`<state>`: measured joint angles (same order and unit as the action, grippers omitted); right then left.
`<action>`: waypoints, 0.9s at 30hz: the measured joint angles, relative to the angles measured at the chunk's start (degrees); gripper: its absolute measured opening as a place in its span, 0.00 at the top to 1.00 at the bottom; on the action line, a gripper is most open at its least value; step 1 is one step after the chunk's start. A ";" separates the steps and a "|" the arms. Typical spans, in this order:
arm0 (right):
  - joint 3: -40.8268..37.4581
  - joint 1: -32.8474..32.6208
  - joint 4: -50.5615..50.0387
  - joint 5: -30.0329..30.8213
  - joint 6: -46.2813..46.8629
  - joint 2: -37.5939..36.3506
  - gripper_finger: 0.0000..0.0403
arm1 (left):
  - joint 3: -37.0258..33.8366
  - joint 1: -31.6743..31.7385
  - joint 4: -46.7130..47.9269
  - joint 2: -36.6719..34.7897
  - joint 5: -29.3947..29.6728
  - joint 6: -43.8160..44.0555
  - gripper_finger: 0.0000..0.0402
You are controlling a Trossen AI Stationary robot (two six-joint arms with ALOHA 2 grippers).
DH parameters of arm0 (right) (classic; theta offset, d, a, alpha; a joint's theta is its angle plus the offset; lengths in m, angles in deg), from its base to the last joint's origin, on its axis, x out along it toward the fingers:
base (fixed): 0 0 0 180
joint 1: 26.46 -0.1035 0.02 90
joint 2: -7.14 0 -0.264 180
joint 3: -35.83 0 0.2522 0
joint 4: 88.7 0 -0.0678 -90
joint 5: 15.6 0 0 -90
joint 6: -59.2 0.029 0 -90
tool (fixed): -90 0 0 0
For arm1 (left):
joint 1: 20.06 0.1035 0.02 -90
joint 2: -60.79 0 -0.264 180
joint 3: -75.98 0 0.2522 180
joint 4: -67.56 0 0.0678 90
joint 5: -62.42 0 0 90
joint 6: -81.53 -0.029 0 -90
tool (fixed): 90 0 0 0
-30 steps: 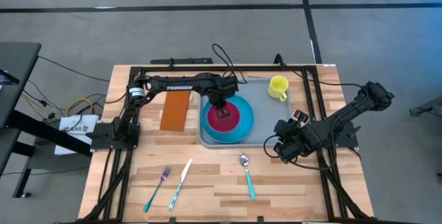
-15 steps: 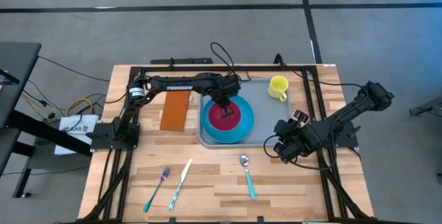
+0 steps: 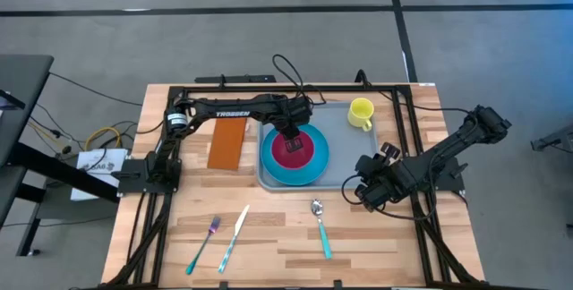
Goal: Set up tray
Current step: Stack the red bowl on top of the blue plate, then put the orange napkin on top of the gray tray to the right of the blue plate
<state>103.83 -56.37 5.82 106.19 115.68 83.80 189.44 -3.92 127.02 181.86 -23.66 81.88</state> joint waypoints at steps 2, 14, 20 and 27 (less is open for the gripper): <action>0.00 0.00 0.00 0.00 -0.01 0.00 0.66 | 0.48 -0.15 0.54 0.00 -0.65 -2.60 0.83; 0.00 -0.03 -0.02 -0.17 -0.04 0.00 0.66 | 10.94 -2.53 12.90 -0.13 -0.06 -5.38 0.83; 0.00 -0.09 -0.02 -0.20 0.00 0.00 0.66 | 19.64 -5.36 30.72 -0.13 -0.06 -2.72 0.83; 0.00 -0.09 0.26 -0.23 0.07 0.00 0.66 | 28.04 -9.39 43.52 -2.66 2.63 4.03 0.83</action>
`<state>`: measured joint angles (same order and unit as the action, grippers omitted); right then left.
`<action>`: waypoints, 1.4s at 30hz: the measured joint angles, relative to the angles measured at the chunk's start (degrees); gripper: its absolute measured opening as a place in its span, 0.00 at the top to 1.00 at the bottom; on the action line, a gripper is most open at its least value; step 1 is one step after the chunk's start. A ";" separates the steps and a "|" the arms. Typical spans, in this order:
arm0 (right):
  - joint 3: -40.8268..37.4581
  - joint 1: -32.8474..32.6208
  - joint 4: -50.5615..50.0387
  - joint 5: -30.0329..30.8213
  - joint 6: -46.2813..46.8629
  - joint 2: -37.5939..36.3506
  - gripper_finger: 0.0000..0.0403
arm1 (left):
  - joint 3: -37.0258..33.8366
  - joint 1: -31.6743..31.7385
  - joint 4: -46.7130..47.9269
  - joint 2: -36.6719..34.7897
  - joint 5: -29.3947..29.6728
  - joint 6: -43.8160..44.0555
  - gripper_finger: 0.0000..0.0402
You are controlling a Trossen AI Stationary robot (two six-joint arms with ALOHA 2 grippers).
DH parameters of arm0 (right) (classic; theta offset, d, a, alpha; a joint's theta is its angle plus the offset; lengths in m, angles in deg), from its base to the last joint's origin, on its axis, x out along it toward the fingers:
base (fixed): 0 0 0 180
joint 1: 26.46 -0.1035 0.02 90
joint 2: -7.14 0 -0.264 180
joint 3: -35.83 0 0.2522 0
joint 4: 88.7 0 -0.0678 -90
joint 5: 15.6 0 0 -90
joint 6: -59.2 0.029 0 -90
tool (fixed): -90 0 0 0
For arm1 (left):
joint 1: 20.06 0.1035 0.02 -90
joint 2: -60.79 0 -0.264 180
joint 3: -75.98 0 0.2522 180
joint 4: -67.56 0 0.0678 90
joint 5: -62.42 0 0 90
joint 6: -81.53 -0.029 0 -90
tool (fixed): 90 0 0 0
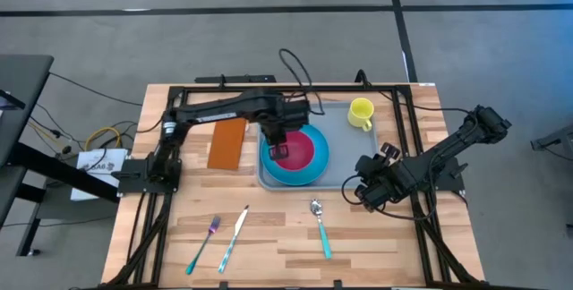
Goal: Set up tray
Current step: Put the orange napkin on top of the gray tray to the right of the blue plate
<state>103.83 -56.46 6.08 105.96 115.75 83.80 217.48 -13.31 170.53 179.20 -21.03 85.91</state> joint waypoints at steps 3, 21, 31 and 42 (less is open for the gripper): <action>-0.06 -0.18 0.31 -0.01 0.40 0.02 0.66 | 0.04 -2.02 0.95 -3.38 0.92 0.11 0.83; -0.11 -9.01 0.09 -0.16 9.61 0.04 0.66 | -30.51 -13.84 0.71 -25.53 18.41 18.76 0.83; -0.11 -10.12 1.44 0.04 13.99 0.04 0.66 | -64.14 -18.11 -14.78 -38.60 18.78 26.27 0.83; -0.11 -10.10 3.18 0.04 13.98 0.04 0.66 | -89.85 -18.76 -51.04 -53.36 14.02 26.67 0.83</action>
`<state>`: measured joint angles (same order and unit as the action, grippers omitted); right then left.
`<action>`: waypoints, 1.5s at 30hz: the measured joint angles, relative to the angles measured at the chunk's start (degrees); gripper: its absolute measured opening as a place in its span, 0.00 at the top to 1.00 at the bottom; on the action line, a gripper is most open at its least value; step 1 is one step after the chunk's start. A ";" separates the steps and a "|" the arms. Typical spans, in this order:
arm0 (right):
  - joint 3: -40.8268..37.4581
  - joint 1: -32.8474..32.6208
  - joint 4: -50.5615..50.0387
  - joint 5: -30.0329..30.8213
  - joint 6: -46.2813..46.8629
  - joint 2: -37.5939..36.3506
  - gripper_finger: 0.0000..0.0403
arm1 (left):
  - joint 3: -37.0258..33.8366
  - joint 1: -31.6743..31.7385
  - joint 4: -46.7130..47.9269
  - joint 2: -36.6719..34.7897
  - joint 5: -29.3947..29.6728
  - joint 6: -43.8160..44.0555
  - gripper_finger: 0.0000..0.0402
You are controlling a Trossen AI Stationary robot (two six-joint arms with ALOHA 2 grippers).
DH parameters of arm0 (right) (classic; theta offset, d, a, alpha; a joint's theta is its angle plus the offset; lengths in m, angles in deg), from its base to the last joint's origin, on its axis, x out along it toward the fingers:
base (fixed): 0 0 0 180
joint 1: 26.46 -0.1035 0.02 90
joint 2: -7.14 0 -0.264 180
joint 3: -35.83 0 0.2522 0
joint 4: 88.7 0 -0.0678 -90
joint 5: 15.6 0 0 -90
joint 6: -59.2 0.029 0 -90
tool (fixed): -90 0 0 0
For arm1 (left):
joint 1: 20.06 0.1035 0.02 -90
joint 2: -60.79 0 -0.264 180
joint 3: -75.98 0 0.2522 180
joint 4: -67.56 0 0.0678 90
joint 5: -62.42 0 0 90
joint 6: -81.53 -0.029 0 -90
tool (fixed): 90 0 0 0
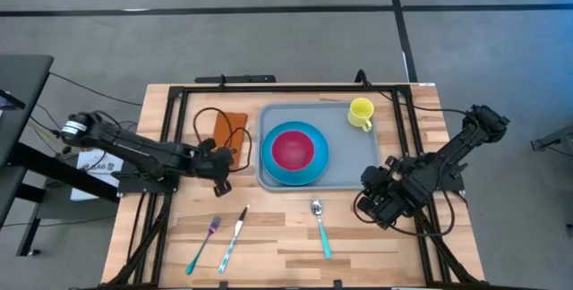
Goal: Set up tray
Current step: Put the orange napkin on top of the gray tray to the right of the blue plate
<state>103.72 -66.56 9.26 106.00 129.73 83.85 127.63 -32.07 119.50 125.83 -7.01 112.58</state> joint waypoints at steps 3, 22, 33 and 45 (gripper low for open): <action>0.00 0.00 0.82 -0.04 0.01 0.00 0.66 | -3.74 0.00 -6.96 -0.59 -2.22 -2.94 0.83; -0.02 3.75 19.32 1.35 -12.36 0.00 0.65 | -5.45 1.90 -13.89 15.83 1.63 -8.38 0.57; -0.02 6.61 19.16 1.49 -15.53 0.00 0.66 | -5.29 4.08 -15.25 18.08 4.03 -5.37 0.57; -0.02 7.13 22.23 1.34 -15.64 0.15 0.66 | -7.91 9.03 -16.70 18.14 2.47 -0.37 0.57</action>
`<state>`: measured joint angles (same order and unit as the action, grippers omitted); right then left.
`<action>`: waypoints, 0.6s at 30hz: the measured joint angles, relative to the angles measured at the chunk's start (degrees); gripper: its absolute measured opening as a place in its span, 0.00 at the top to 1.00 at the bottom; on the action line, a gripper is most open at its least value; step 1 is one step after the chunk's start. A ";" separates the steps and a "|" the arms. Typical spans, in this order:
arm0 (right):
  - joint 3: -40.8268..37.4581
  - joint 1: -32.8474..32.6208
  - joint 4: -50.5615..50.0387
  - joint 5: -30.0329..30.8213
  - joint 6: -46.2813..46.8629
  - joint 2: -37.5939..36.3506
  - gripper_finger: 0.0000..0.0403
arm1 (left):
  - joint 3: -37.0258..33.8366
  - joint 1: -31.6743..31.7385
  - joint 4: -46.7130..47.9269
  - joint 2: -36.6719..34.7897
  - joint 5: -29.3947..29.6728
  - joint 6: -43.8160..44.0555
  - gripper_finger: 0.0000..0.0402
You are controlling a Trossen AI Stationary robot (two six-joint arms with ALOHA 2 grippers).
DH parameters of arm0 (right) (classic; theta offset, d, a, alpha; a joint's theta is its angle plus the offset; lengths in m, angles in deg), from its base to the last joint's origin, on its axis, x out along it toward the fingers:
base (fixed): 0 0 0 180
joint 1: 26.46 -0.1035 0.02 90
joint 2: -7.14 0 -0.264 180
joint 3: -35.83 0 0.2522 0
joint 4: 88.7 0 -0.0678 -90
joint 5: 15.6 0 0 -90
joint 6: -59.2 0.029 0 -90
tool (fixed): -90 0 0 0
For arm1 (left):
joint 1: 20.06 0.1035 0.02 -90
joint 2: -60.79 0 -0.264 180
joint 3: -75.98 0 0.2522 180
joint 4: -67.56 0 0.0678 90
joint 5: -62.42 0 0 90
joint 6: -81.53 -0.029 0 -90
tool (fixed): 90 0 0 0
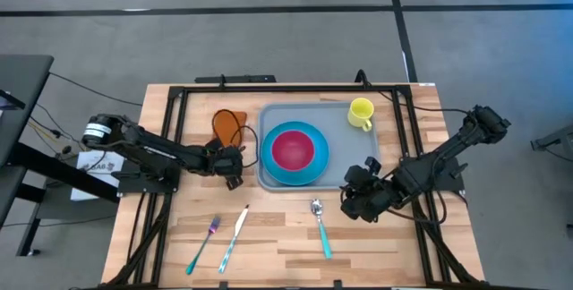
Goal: Set up tray
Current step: Put the orange napkin on top of the gray tray to the right of the blue plate
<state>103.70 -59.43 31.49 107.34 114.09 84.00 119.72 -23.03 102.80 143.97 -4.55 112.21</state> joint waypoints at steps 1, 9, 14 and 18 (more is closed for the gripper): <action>0.00 0.31 0.82 -0.07 0.07 0.00 0.66 | -0.76 0.36 -0.51 -0.14 -0.37 2.05 0.57; 0.00 4.21 8.49 -0.07 -0.65 0.00 0.66 | -2.63 -0.09 -3.93 -0.23 0.20 2.80 0.74; 0.00 7.21 12.25 -2.87 -3.63 0.00 0.66 | -2.35 -0.03 -4.36 -0.02 0.20 1.72 0.96; 0.00 9.28 12.28 -2.98 -9.14 0.00 0.66 | -2.63 -0.14 -5.27 -0.86 0.14 2.06 0.97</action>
<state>103.70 -50.14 43.77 104.35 104.95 84.00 117.10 -23.18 97.54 143.11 -4.41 114.26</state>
